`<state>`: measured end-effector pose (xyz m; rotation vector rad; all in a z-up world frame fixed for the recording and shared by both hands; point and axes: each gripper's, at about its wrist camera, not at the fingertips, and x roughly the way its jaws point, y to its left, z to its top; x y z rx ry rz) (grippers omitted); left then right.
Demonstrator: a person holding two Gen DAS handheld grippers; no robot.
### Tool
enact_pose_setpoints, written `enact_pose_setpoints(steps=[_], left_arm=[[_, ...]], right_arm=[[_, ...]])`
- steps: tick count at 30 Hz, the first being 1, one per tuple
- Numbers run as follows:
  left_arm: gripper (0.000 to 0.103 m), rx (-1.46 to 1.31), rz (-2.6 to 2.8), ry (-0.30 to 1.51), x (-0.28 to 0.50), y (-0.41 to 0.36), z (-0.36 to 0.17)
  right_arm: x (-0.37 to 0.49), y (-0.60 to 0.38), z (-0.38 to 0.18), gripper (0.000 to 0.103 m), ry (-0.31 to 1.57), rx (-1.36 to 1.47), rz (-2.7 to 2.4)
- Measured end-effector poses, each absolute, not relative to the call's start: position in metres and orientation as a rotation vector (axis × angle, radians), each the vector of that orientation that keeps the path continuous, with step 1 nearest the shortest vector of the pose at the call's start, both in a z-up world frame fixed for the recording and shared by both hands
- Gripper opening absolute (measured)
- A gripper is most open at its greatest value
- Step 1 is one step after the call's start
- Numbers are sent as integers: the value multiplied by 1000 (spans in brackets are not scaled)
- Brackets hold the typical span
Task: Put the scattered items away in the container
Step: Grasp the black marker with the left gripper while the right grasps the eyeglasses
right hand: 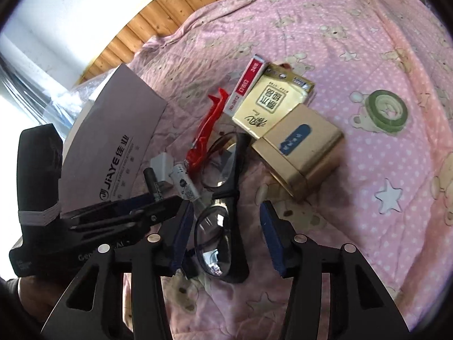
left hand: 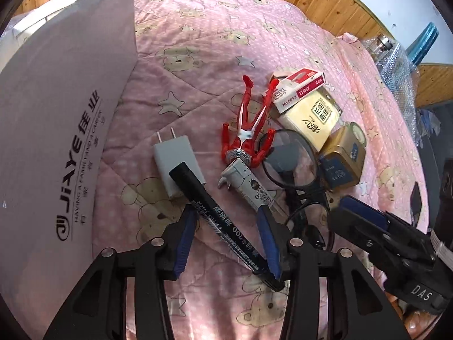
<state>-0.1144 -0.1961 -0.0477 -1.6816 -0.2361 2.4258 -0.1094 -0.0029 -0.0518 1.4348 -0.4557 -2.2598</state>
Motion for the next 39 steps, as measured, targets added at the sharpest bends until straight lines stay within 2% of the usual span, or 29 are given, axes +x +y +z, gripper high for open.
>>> enact_pose_setpoints(steps=[1, 2, 3, 4, 7, 9, 11, 12, 13, 15, 16, 17, 19, 26, 39], left_arm=[[35, -1658, 2427, -212, -114, -195, -47], [24, -1634, 2427, -188, -114, -193, -46], [21, -1602, 2429, -156, -112, -191, -43], [14, -1563, 2428, -127, -109, -190, -39], [14, -1520, 2409, -108, -101, -191, -32], [14, -1557, 2384, -124, -103, -192, -39], [17, -1596, 2366, -118, -106, -188, -47], [19, -1614, 2358, -106, -106, -186, -49], [25, -1632, 2350, -93, -106, -184, -52], [26, -1617, 2365, -61, -104, -182, -53], [25, -1608, 2373, -50, -103, -182, -52], [16, -1599, 2373, -58, -102, -183, -51], [14, -1560, 2376, -63, -99, -185, -42], [14, -1494, 2381, -82, -90, -194, -19], [14, -1487, 2392, -115, -88, -180, -10]], right_arm=[[-111, -6, -56, 20, -458, 1454, -2235], [-109, -5, -55, 19, -469, 1462, -2229], [-103, -4, -50, 15, -474, 1455, -2230], [-96, -3, -43, 12, -466, 1447, -2235], [-79, -4, -33, 11, -435, 1446, -2245], [-79, -7, -38, 15, -413, 1463, -2229], [-83, -11, -46, 26, -397, 1490, -2214], [-87, -11, -51, 35, -401, 1505, -2211], [-90, -12, -54, 35, -412, 1509, -2210], [-95, -13, -62, 28, -444, 1530, -2192], [-96, -11, -63, 25, -471, 1529, -2191], [-94, -9, -60, 24, -490, 1518, -2198], [-87, -7, -47, 10, -507, 1467, -2214], [-79, -7, -30, 8, -489, 1440, -2270], [-69, -9, -4, 8, -443, 1408, -2338]])
